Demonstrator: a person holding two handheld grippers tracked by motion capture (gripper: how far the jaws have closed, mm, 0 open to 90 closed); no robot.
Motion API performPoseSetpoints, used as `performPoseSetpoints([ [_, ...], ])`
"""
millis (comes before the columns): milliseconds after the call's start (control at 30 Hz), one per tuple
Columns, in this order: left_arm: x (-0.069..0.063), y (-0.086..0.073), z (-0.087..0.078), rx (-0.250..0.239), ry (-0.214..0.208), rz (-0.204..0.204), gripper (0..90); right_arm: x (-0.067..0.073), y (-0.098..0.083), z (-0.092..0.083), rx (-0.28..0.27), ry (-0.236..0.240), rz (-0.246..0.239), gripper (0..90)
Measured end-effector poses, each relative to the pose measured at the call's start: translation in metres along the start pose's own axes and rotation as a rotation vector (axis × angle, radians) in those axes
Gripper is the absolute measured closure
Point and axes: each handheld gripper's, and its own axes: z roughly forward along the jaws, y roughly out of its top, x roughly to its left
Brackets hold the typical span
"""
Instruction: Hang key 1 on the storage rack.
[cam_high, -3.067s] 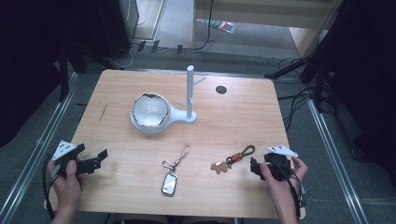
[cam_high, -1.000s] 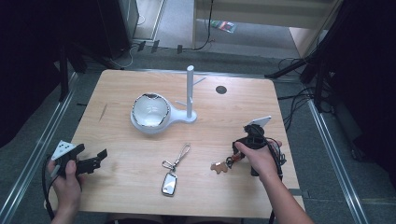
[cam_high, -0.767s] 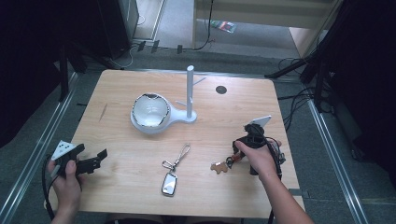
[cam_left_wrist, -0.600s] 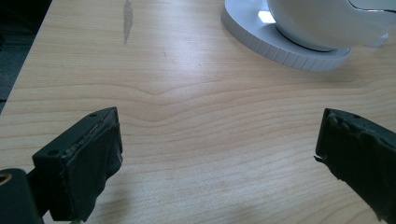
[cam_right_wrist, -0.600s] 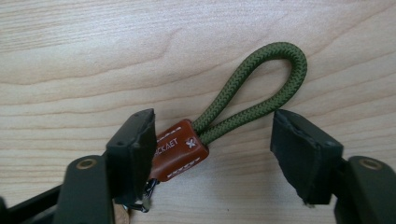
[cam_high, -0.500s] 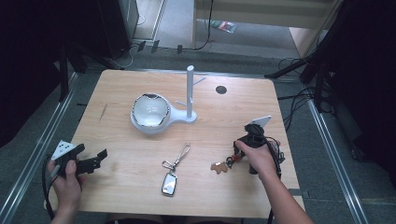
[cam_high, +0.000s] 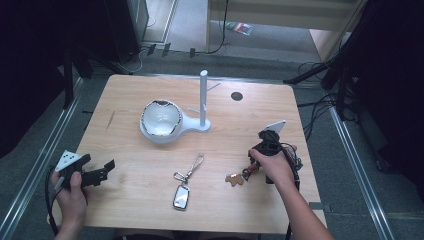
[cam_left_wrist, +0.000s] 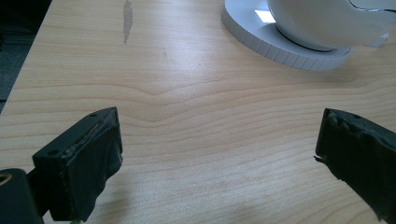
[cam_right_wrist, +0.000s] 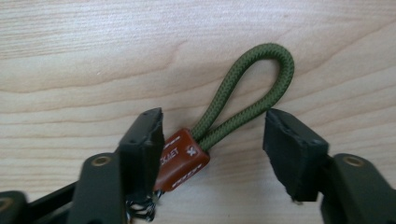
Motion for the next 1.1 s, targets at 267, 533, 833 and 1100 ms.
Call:
performPoseSetpoints([
  [267,0.000,0.000,0.000,0.003,0.002,0.002,1.1,-0.004,0.003,0.004,0.077,0.014,0.023,35.7],
  [533,0.000,0.000,0.000,0.002,0.003,0.001,1.1,-0.004,0.005,0.006,0.128,0.075,0.063,41.1],
  [833,0.000,0.000,0.000,0.003,0.002,0.001,1.1,0.005,0.006,0.009,0.107,0.038,0.045,47.4],
  [1100,0.000,0.000,0.000,0.002,0.002,0.002,1.1,0.009,0.005,0.008,0.103,0.027,0.005,57.5],
])
